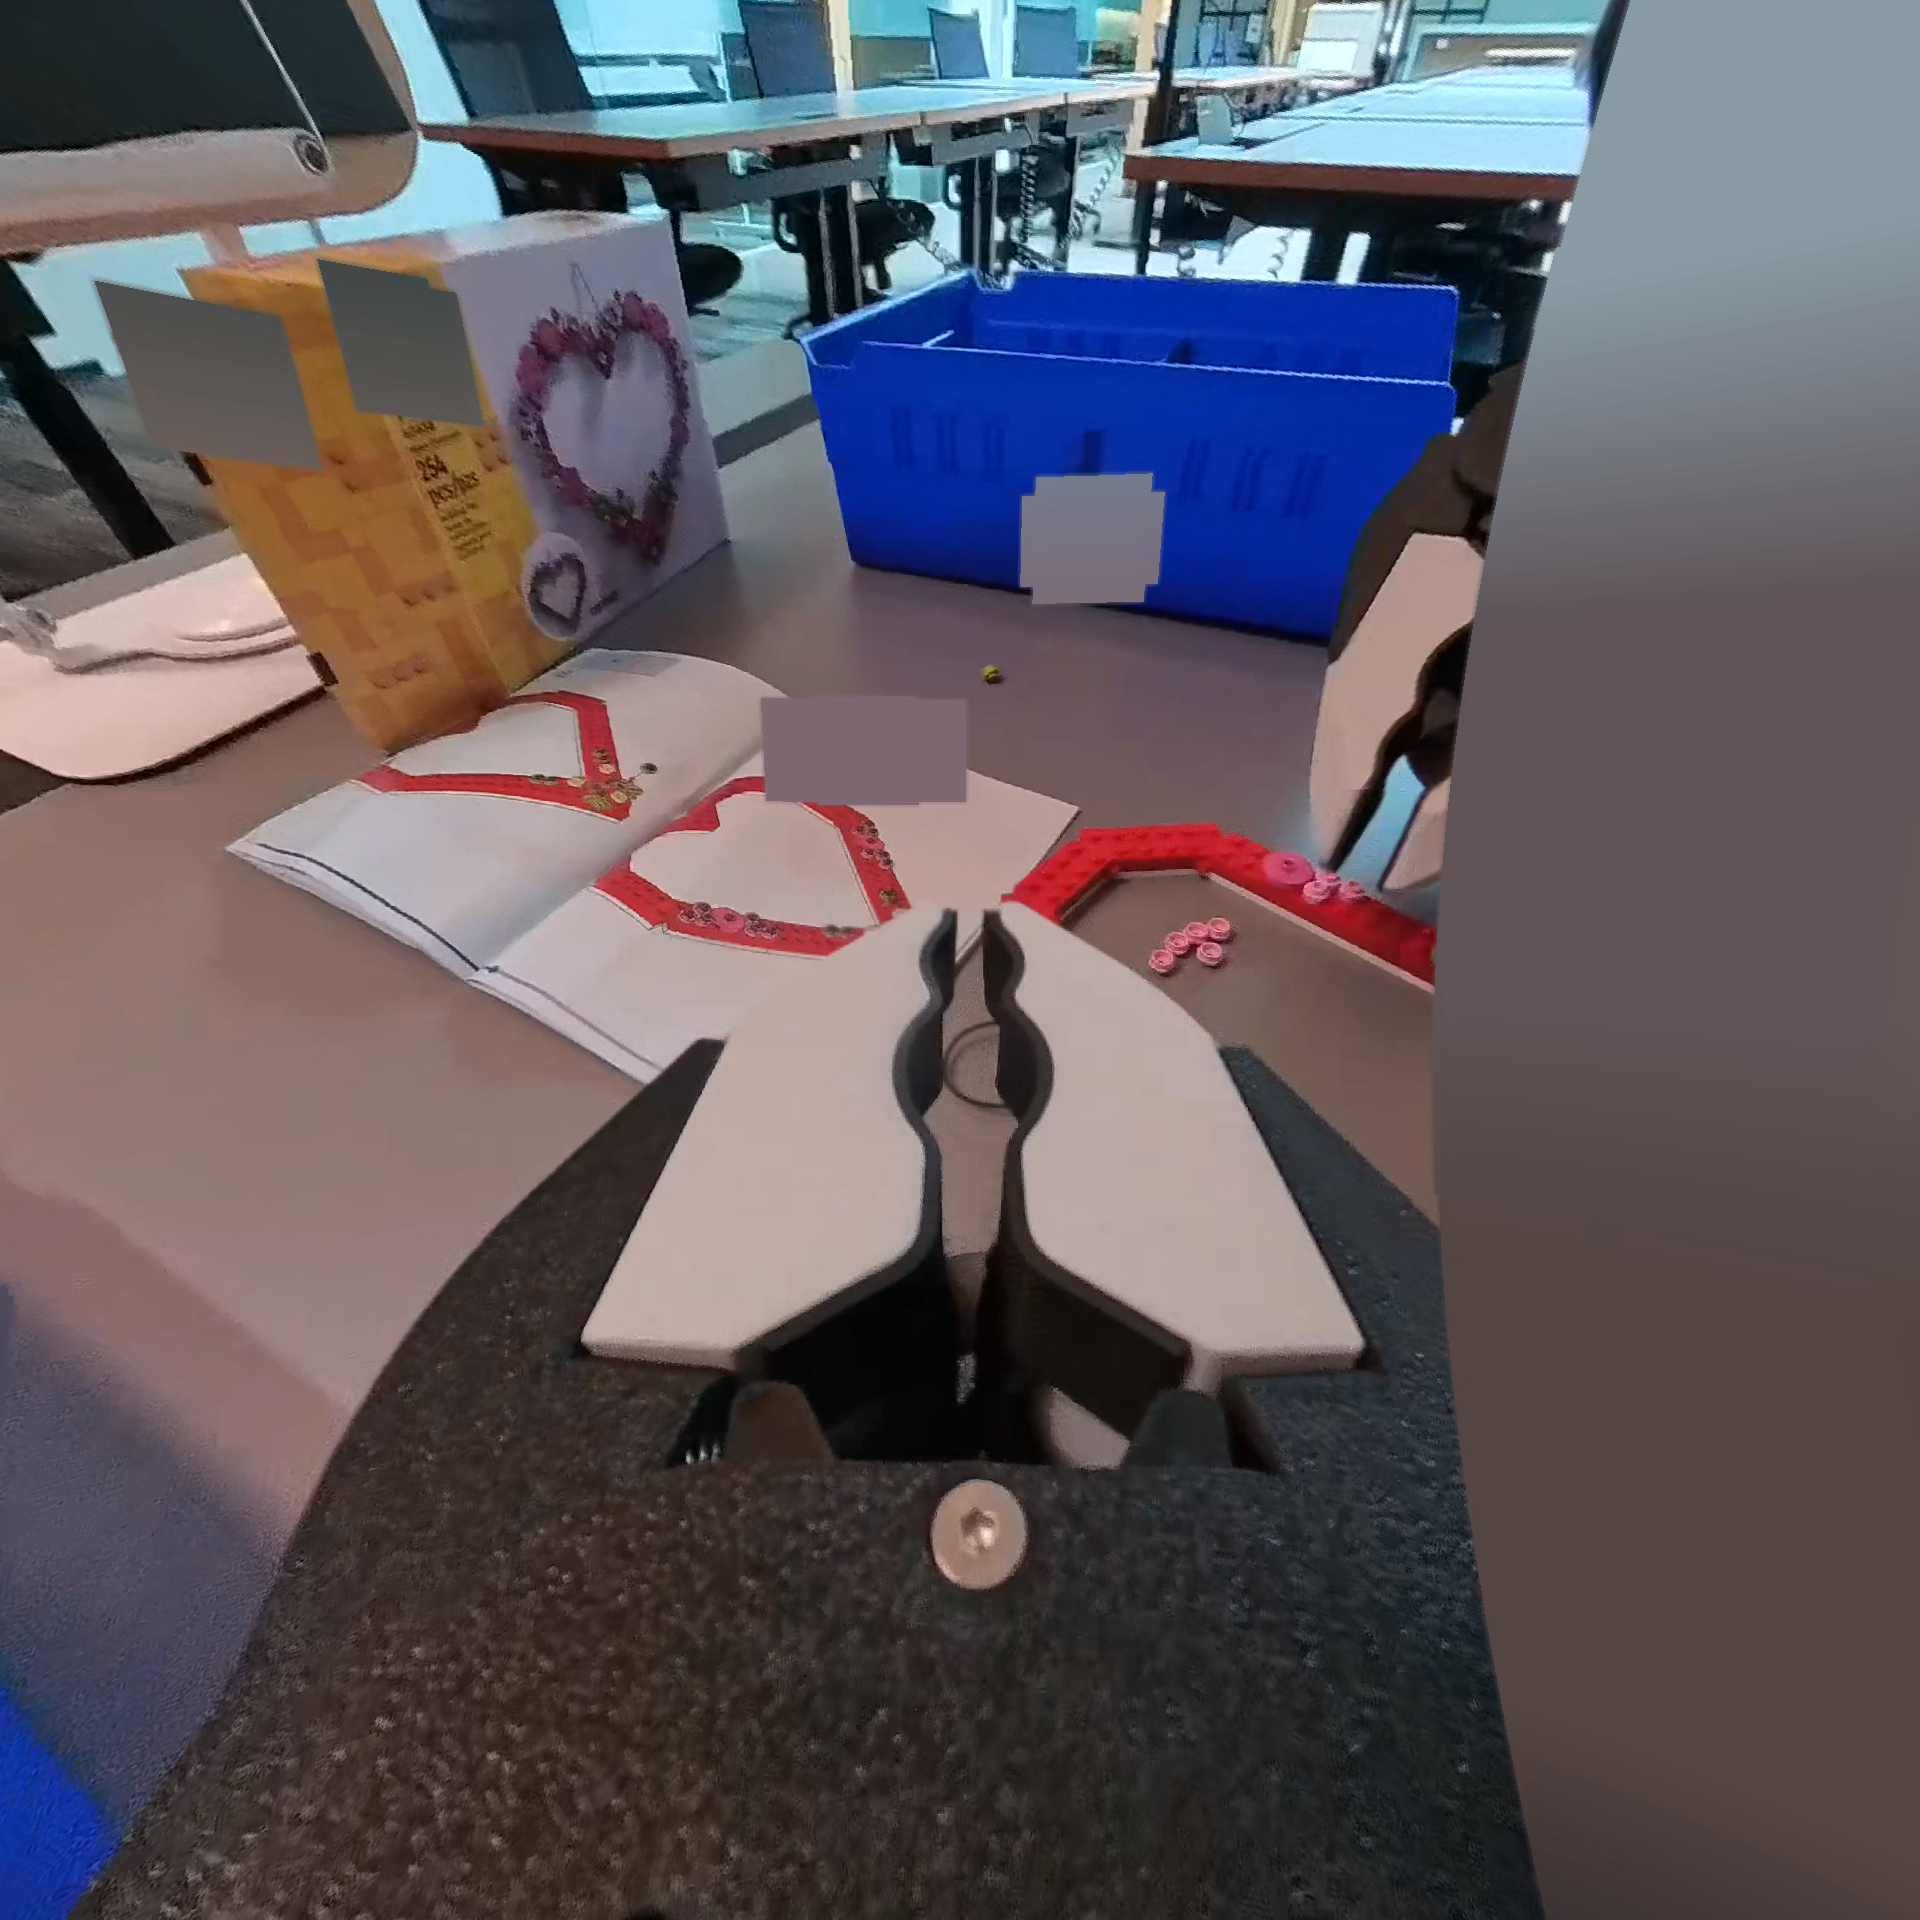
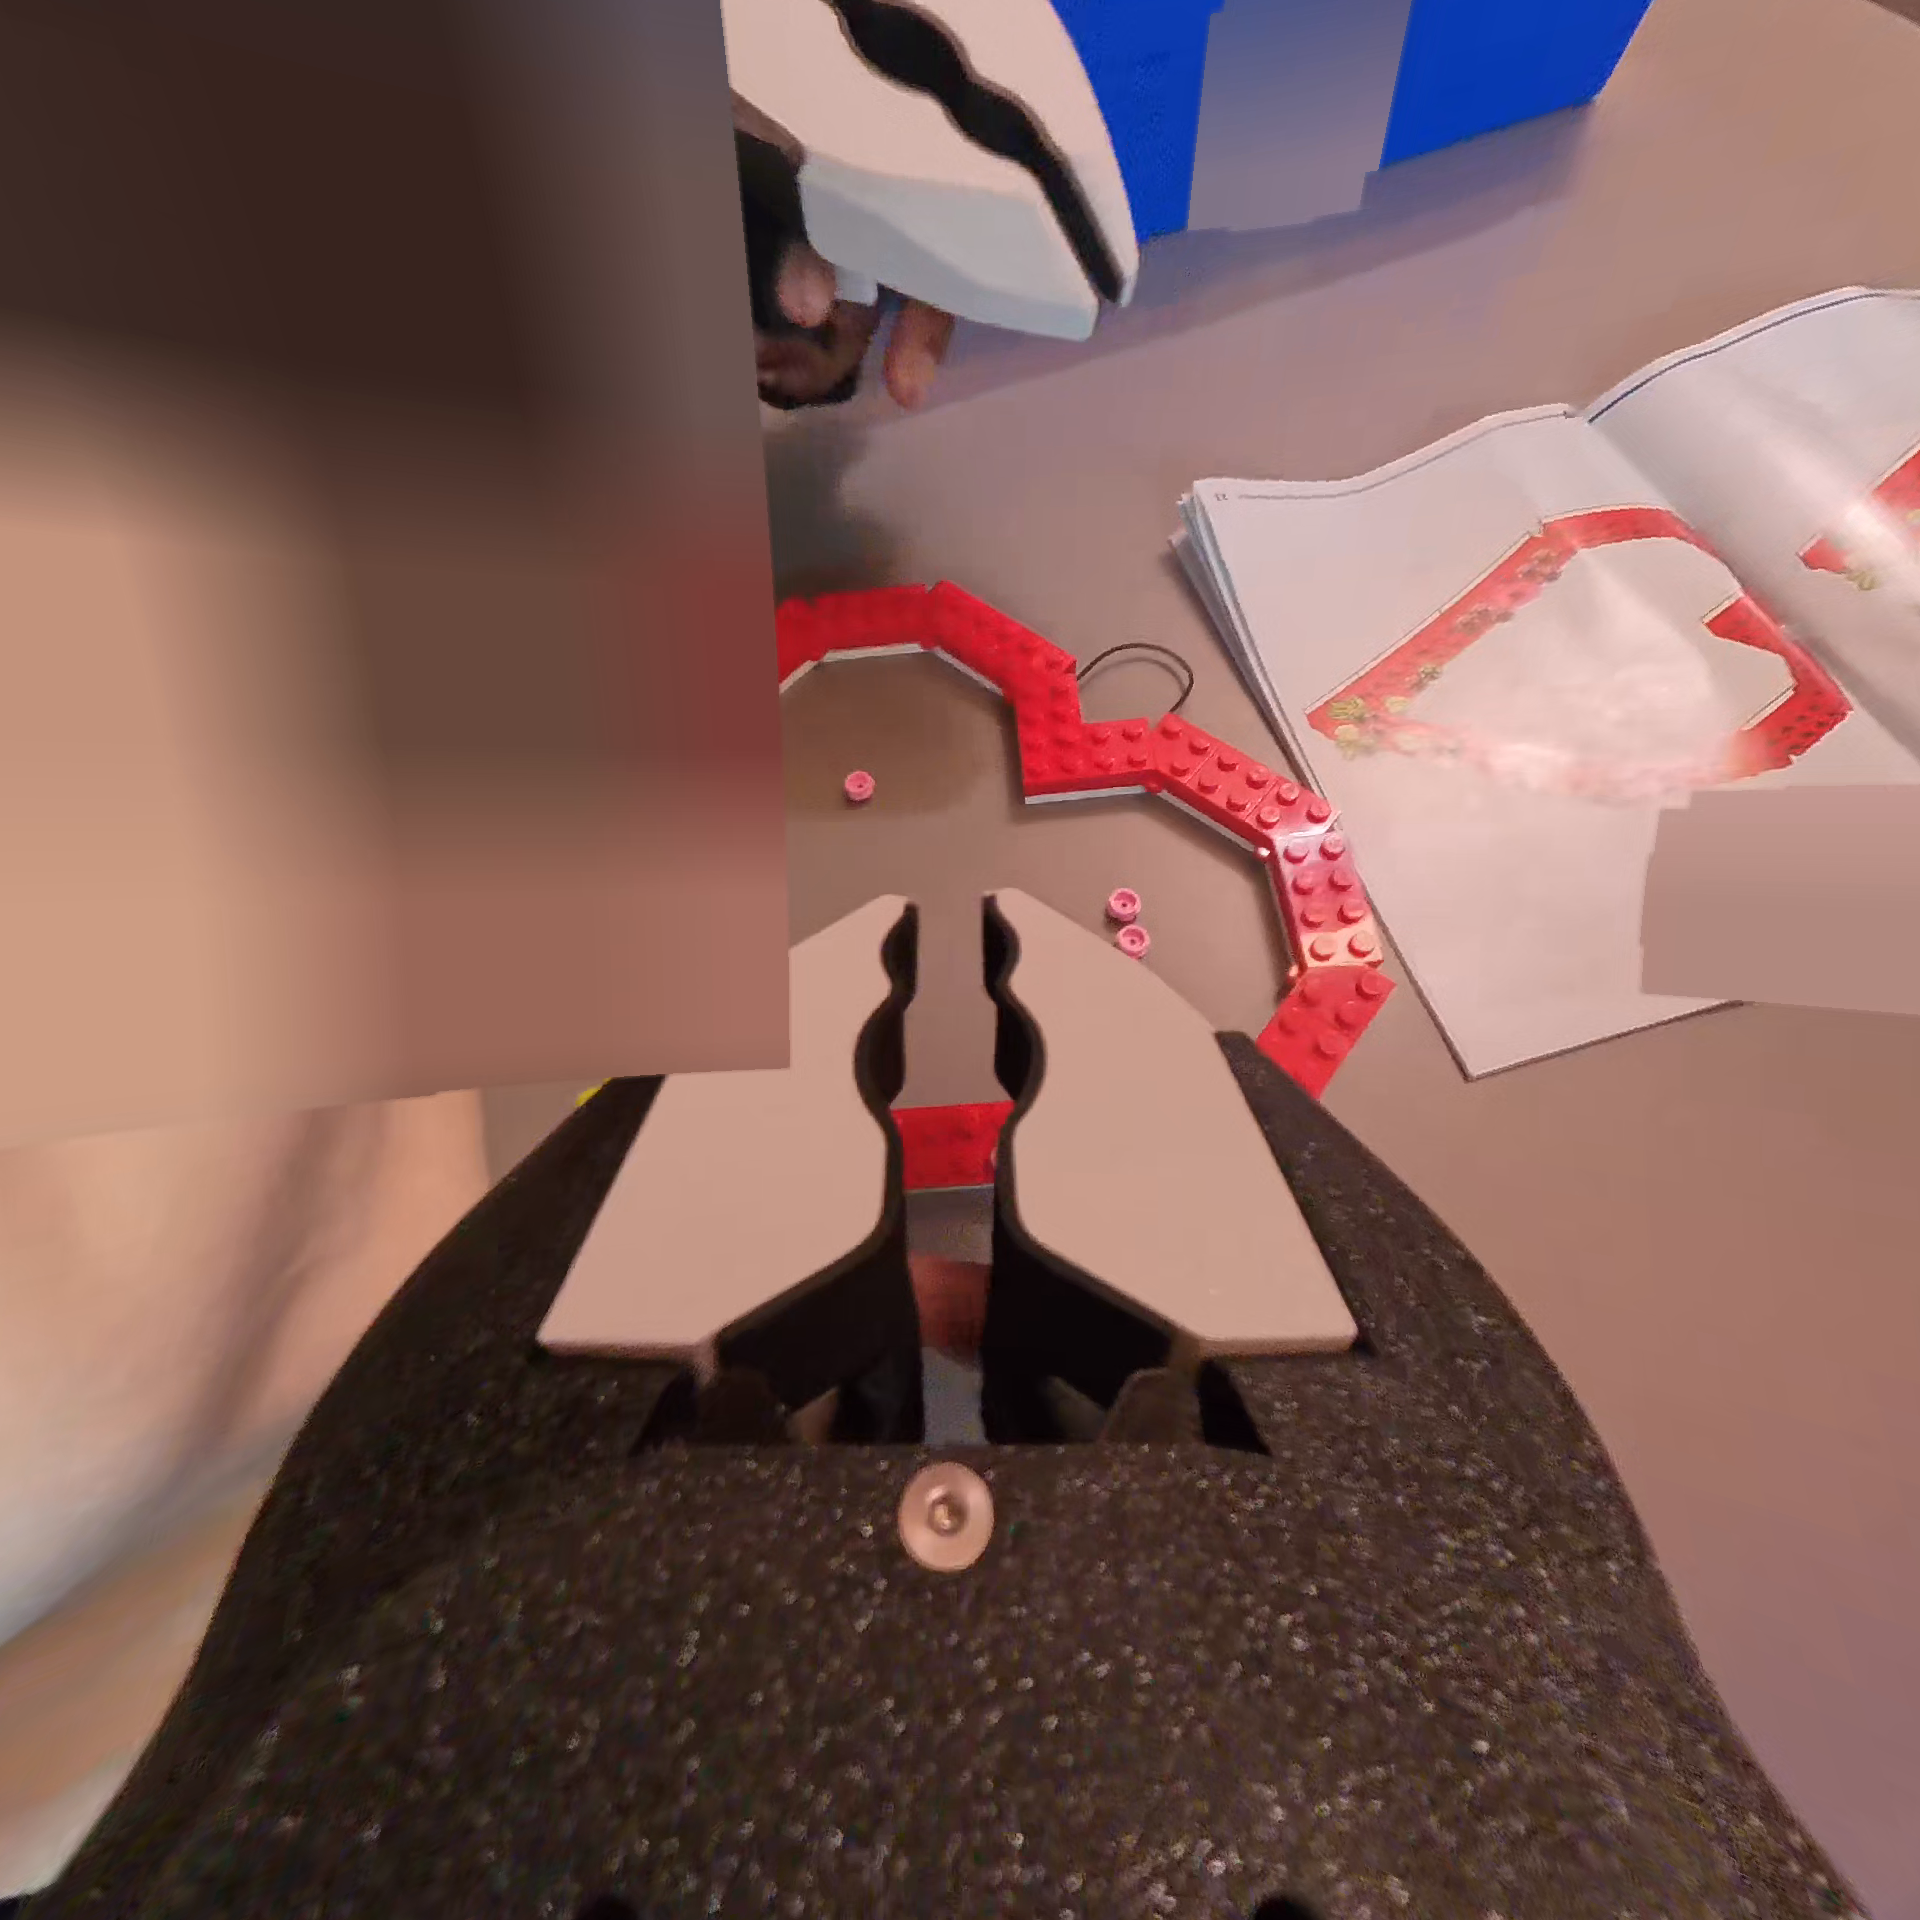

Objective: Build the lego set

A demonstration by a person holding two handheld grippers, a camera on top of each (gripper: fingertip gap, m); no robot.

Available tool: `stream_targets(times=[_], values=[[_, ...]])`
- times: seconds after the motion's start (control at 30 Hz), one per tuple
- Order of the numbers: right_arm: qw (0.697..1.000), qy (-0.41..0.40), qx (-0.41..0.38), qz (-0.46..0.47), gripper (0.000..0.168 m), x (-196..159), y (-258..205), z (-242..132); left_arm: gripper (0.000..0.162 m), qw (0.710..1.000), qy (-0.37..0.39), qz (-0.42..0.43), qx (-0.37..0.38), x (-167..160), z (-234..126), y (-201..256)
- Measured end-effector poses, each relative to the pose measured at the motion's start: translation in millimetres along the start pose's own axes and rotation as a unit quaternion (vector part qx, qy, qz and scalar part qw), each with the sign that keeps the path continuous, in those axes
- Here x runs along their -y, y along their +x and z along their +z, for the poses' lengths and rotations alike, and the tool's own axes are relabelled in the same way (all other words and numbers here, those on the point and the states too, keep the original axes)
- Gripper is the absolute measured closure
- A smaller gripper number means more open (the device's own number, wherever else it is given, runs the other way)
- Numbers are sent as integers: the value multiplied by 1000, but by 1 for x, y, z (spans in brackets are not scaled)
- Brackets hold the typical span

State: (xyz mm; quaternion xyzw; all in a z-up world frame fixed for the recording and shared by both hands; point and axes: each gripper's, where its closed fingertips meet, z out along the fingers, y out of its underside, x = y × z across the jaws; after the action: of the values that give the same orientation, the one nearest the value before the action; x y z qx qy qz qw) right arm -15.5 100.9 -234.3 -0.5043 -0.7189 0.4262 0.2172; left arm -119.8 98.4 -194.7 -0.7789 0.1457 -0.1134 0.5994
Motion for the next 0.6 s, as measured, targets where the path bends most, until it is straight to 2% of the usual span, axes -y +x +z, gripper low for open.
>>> stream_targets(times=[0.03,0.1,0.23,0.3,0.33,0.4,0.47,0.53,0.6], values=[[1000,-11,0,-1,154,-3,-1,1,158,1000,5,4,3,-1,-3,2],[1000,-24,11,-3,168,-7,-8,3,158,1000,7,14,-11,-6,-8,12],[1000,-13,21,-17,167,-1,-17,7,158,999,17,10,-40,-10,-14,29],[999,-17,21,-16,160,1,-17,9,158,998,19,12,-51,-12,-15,33],[999,-24,29,-14,168,0,-20,9,158,998,18,12,-51,-14,-15,33],[998,-31,51,-18,168,1,-27,9,157,998,14,11,-54,-17,-15,33],[998,-38,37,-30,168,2,-24,9,157,998,23,10,-61,-14,-17,35],[998,-58,19,-30,157,-1,-17,9,157,998,30,6,-63,-13,-19,35],[995,-95,15,-12,157,-9,-9,11,156,998,35,7,-60,-12,-21,34]])
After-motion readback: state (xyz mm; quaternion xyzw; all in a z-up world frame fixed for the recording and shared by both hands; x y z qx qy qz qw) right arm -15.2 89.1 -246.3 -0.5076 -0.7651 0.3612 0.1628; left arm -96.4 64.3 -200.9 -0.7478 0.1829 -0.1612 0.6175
